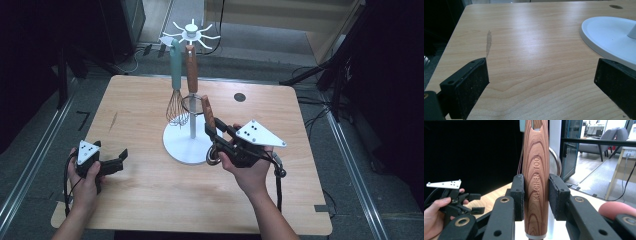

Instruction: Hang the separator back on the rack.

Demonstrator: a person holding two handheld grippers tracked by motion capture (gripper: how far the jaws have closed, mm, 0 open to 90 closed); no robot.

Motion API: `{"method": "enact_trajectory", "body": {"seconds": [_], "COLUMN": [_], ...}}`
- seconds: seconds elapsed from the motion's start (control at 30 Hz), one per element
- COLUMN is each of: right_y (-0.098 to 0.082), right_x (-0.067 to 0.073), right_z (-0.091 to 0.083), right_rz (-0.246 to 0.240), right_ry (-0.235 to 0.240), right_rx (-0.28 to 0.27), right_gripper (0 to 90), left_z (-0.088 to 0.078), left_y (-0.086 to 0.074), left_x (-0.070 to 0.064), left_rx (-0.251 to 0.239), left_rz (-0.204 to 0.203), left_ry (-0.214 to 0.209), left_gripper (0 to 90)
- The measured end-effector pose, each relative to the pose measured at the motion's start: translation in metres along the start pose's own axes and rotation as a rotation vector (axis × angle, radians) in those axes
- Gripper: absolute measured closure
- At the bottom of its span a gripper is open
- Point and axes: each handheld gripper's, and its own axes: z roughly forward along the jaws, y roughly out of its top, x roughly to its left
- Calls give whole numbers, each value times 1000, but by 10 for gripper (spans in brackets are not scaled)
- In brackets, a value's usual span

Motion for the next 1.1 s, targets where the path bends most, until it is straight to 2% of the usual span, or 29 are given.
{"method": "enact_trajectory", "body": {"seconds": [0.63, 1.1], "right_y": [23, 47], "right_x": [-2, -5], "right_z": [7, 14], "right_rz": [-22, -12], "right_ry": [-13, -28], "right_rx": [-57, -117], "right_gripper": [695, 695], "left_z": [0, 0], "left_y": [0, 0], "left_x": [0, 0], "left_rx": [-1, -10], "left_rz": [3, 2], "left_ry": [-3, -3], "left_gripper": [1, 1]}}
